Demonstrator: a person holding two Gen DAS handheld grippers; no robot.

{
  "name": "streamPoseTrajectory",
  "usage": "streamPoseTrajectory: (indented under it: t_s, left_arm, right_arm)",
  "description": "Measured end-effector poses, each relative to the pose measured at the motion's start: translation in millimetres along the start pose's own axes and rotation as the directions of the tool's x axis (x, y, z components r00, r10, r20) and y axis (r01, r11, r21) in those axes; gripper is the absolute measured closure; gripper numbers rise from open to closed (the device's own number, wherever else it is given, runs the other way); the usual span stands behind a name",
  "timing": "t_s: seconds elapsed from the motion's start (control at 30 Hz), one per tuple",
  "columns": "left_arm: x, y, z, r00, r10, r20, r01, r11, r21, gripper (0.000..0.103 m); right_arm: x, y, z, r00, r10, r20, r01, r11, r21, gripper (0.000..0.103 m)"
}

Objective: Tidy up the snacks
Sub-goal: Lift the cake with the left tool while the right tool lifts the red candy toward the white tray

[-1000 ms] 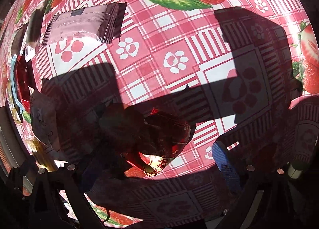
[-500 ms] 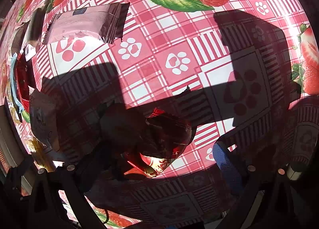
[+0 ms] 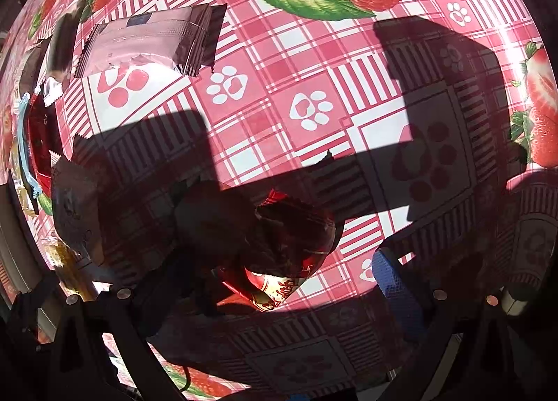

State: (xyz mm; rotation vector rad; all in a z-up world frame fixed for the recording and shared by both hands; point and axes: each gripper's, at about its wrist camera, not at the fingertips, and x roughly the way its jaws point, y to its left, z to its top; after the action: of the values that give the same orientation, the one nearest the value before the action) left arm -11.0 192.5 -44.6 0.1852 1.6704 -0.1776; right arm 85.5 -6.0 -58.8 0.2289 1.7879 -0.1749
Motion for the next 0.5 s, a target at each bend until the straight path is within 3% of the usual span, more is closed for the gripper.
streamPoseTrajectory:
  t_s: [0.13, 0.33, 0.43, 0.5]
  left_arm:
    - [1.1, 0.4, 1.7, 1.000, 0.002, -0.012, -0.001, 1.000, 0.004, 0.000]
    - [-1.3, -3.6, 5.1, 0.998, 0.008, -0.056, -0.007, 1.000, 0.018, 0.005]
    - [-9.9, -13.5, 3.4, 0.999, 0.012, -0.037, -0.010, 0.997, 0.072, 0.021]
    - [-15.4, -21.9, 2.2, 1.000, 0.015, -0.024, -0.012, 0.993, 0.116, 0.041]
  right_arm:
    - [-0.2, -0.3, -1.8, 1.000, 0.000, 0.007, 0.000, 1.000, -0.001, 0.000]
    - [-0.9, -1.1, 3.5, 0.999, -0.002, -0.050, 0.002, 1.000, -0.003, 0.002]
    - [-10.3, -2.0, 0.7, 0.999, -0.004, -0.038, 0.004, 1.000, -0.016, 0.019]
    - [-17.4, -1.7, -1.7, 1.000, -0.007, -0.024, 0.006, 0.999, -0.033, 0.042]
